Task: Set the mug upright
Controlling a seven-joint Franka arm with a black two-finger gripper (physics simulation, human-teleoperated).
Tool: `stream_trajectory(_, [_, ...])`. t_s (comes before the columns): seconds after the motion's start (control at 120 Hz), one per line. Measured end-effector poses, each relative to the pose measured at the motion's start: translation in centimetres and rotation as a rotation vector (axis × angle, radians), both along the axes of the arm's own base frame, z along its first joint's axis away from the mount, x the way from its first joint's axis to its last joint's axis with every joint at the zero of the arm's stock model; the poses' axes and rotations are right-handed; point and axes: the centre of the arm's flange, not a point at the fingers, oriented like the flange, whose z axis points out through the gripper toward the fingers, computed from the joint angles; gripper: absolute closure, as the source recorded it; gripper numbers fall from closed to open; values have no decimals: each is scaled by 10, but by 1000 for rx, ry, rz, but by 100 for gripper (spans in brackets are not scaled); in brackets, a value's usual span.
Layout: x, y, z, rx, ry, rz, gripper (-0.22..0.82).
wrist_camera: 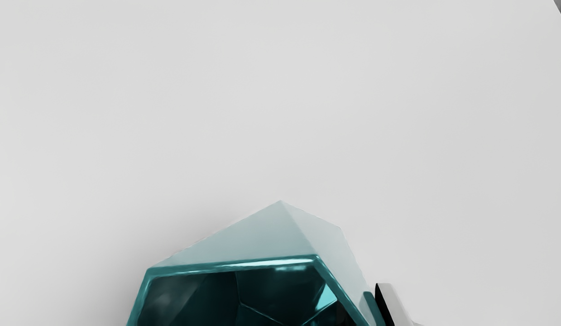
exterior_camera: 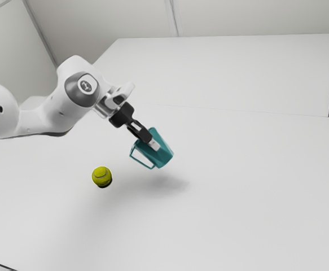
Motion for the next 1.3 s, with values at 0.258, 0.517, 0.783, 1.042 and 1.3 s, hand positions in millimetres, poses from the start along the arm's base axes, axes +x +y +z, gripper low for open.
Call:
stream_trajectory(0.258, [-1,-5,3,289,-51,-98,78])
stream_trajectory(0.517, [-6,-12,-17,454,-55,-141,78])
stream_trajectory(0.783, [-26,-13,-48,517,-72,-136,78])
stream_trajectory(1.042, [-34,-6,-57,549,-117,-112,78])
stream_trajectory(1.3, [-34,44,-60,564,-108,-2,78])
